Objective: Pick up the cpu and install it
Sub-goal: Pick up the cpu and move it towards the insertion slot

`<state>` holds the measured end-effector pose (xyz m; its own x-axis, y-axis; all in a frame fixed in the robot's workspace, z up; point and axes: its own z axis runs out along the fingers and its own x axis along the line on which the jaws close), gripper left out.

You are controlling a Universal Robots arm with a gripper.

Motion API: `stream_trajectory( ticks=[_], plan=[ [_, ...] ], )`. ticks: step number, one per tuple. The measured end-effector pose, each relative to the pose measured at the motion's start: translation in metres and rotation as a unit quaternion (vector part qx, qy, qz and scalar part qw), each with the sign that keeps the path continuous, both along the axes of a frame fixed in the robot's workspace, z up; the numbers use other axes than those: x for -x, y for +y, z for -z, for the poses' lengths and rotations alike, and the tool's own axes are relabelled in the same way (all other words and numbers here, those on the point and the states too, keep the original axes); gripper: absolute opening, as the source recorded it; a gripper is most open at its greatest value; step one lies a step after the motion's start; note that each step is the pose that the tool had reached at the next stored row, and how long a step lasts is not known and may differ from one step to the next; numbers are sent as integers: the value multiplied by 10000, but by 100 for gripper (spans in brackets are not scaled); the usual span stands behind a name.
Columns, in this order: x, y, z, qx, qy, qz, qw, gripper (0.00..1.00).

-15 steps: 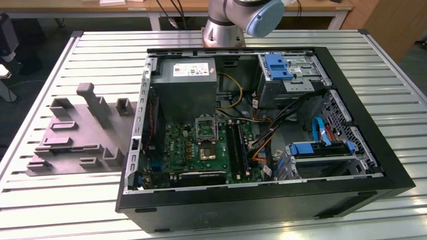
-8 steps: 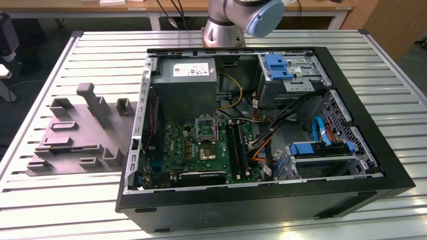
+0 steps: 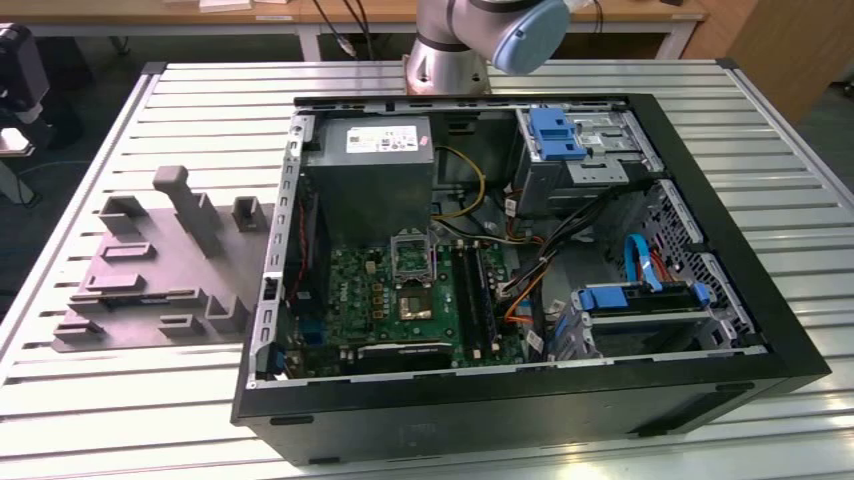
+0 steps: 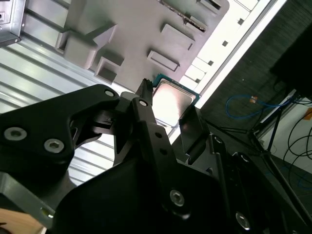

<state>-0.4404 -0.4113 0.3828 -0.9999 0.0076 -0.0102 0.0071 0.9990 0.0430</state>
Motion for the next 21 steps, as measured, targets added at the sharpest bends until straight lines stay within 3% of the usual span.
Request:
stream_trajectory(
  ticks=[21],
  plan=[
    [-98,0,0,0,0,0,10000,47]
  ],
)
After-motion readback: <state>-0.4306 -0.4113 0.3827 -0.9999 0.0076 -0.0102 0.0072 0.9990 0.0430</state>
